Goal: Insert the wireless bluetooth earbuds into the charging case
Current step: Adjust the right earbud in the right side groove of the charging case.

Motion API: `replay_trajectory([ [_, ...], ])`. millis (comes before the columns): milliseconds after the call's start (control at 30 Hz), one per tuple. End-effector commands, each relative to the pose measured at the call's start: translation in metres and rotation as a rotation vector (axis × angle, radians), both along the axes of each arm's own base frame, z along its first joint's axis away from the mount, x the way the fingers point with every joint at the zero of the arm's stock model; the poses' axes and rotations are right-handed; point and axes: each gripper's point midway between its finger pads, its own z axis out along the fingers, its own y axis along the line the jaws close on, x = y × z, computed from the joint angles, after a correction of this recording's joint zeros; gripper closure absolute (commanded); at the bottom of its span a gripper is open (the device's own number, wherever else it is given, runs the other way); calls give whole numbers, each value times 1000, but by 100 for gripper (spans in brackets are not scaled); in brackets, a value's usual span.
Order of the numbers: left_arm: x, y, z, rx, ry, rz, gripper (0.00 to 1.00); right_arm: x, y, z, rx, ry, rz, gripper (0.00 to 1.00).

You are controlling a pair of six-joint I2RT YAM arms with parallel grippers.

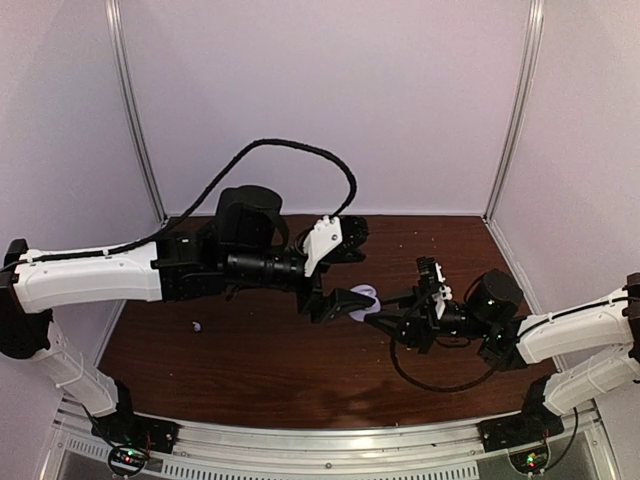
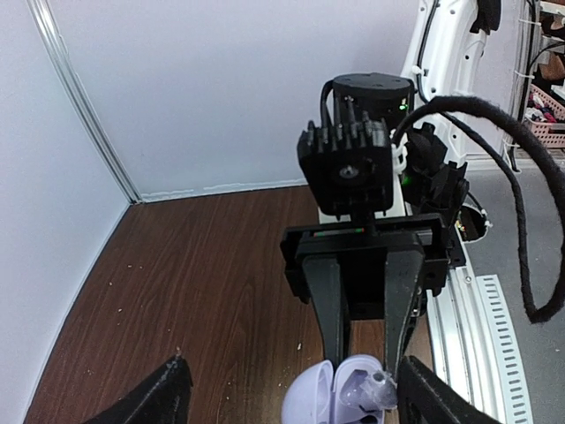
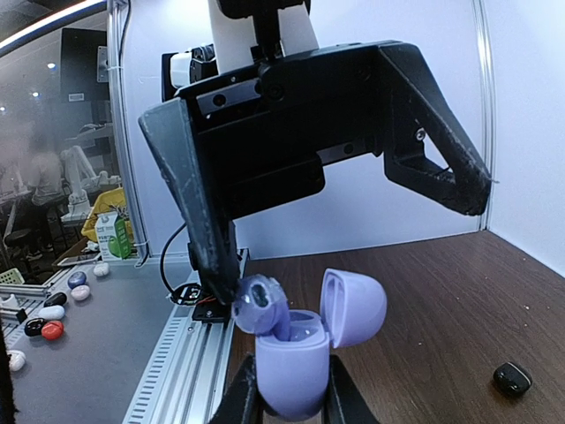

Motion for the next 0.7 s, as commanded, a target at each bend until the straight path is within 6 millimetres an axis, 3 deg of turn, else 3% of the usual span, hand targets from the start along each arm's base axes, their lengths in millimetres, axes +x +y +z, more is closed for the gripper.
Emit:
replay_trajectory([
  [0, 17, -1, -1, 15, -12, 66, 18, -14, -1, 27, 70, -87, 40, 100],
  [667, 26, -3, -8, 47, -9, 110, 19, -16, -2, 28, 76, -93, 41, 100],
])
